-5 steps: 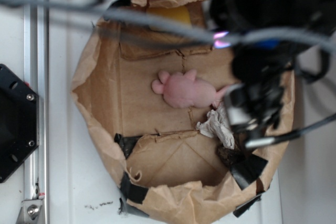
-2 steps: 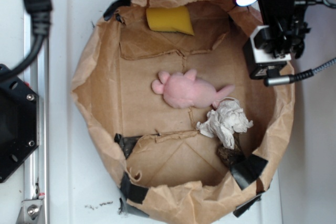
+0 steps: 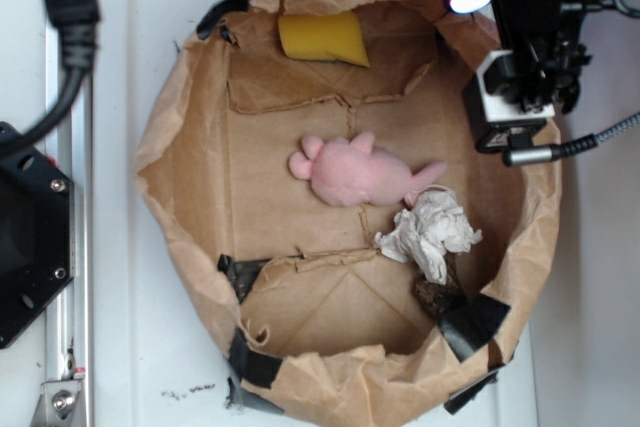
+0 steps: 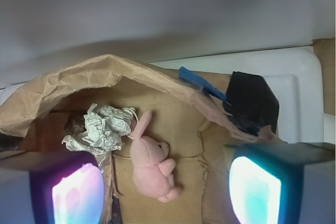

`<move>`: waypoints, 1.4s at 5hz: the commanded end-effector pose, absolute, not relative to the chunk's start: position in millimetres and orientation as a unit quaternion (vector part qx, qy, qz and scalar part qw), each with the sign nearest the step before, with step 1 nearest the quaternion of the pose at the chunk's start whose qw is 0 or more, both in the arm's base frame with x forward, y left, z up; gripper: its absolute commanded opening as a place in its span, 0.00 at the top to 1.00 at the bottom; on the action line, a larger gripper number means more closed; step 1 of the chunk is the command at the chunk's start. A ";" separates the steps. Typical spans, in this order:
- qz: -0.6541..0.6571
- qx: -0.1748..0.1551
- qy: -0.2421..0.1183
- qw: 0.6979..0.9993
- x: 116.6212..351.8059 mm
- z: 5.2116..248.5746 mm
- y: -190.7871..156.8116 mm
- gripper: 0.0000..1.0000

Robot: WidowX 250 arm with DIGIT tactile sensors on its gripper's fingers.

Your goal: Grab the green sponge.

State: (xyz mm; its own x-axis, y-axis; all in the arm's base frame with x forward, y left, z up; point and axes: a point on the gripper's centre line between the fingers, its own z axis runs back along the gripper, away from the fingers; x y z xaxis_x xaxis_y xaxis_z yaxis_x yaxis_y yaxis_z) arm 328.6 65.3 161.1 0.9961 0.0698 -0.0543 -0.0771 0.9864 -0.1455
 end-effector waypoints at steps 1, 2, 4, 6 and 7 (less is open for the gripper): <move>0.024 -0.046 -0.006 0.999 318.0 159.7 38.1 0.00; 0.017 -0.033 -0.018 0.999 310.1 154.3 26.8 0.00; -0.001 -0.007 -0.026 1.000 274.4 131.7 -2.9 0.00; 0.023 0.005 -0.011 1.000 253.3 92.2 6.8 0.00; 0.010 0.027 -0.003 1.000 247.3 84.2 24.1 0.00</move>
State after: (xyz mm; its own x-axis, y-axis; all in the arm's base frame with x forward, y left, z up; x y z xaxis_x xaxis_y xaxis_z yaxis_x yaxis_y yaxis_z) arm 244.1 20.1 80.8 0.9997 0.0118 -0.0195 -0.0108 0.9985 0.0530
